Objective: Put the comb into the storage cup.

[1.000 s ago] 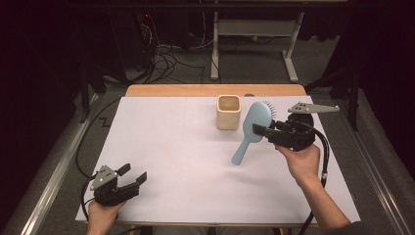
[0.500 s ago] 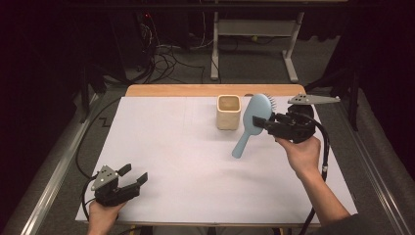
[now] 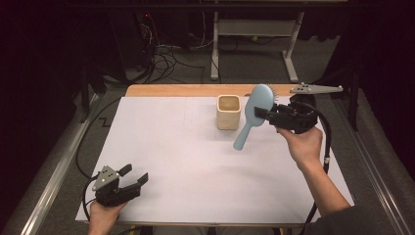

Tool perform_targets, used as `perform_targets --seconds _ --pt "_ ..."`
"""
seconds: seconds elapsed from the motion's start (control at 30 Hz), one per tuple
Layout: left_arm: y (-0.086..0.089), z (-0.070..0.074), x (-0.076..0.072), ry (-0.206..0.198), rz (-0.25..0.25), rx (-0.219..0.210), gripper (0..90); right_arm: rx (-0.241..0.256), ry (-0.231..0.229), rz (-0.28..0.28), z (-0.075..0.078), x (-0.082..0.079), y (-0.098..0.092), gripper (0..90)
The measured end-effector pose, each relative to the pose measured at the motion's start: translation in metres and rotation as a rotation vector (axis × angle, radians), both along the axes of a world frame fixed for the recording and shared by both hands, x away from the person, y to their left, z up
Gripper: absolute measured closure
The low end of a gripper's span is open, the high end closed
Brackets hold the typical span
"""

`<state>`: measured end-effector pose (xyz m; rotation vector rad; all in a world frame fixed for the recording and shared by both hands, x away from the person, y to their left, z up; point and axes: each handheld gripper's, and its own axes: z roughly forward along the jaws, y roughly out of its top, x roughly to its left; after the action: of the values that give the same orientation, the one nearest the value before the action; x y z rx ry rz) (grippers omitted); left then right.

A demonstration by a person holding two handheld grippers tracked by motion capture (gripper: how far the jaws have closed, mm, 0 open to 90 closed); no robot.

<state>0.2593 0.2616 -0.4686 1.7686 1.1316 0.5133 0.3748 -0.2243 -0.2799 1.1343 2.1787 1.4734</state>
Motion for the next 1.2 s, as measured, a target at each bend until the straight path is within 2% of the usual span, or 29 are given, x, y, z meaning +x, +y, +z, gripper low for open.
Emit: perform_targets --seconds 0.27,0.87,1.2 --pt "0.001 0.002 -0.002 -0.01 0.012 -0.011 27.7 0.02 -0.007 -0.012 0.008 0.011 0.0 59.6" --pt "0.002 0.0 0.0 0.009 0.006 -0.017 27.7 0.011 -0.012 -0.029 0.018 0.026 0.005 59.6" --pt "0.002 0.001 0.0 0.004 0.01 -0.022 28.9 0.013 -0.024 -0.044 0.025 0.037 0.007 59.7"
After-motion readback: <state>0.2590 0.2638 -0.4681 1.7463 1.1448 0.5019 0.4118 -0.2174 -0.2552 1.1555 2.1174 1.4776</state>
